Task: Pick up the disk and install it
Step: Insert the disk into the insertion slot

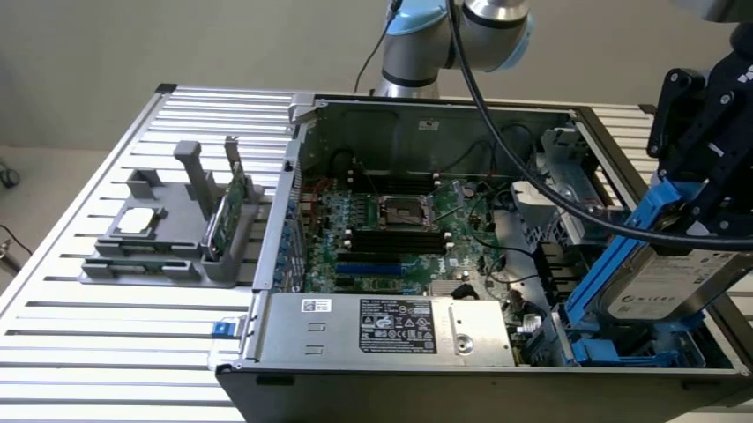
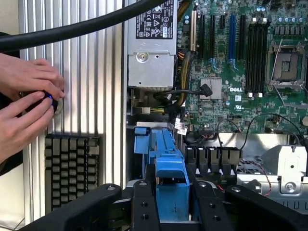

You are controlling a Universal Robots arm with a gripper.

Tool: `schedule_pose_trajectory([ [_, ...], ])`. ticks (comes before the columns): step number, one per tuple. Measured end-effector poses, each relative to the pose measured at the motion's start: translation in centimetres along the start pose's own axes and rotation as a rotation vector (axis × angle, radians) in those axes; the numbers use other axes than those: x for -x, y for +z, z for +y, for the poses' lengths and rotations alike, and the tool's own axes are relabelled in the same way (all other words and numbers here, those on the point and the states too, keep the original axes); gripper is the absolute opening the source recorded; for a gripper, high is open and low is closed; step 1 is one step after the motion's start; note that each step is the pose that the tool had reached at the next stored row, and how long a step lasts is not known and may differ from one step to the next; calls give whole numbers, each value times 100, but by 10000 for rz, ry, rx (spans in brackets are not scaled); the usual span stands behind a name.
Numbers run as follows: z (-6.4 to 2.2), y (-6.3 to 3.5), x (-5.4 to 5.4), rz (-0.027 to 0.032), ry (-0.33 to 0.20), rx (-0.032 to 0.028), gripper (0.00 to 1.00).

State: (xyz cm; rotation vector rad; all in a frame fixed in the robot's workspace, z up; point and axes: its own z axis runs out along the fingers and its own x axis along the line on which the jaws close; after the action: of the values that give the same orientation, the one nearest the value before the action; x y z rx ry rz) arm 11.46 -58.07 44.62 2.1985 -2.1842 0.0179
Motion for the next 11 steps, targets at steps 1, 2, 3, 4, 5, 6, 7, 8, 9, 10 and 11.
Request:
schedule_pose_trajectory([
  [1,0,8,0,-1,0,0,33],
  [2,0,16,0,-1,0,0,33],
  [3,-1,26,1,-1,0,0,33],
  [4,-1,35,1,-2,0,0,33],
  [5,-1,43,2,-2,0,0,33],
  [6,-1,49,2,-1,0,0,33],
  [7,-1,56,2,-1,0,0,33],
  [8,-1,62,2,-1,0,0,33],
  [9,-2,68,2,-1,0,0,33],
  [10,-2,76,3,-1,0,0,33],
  [11,-2,86,3,-2,0,0,33],
])
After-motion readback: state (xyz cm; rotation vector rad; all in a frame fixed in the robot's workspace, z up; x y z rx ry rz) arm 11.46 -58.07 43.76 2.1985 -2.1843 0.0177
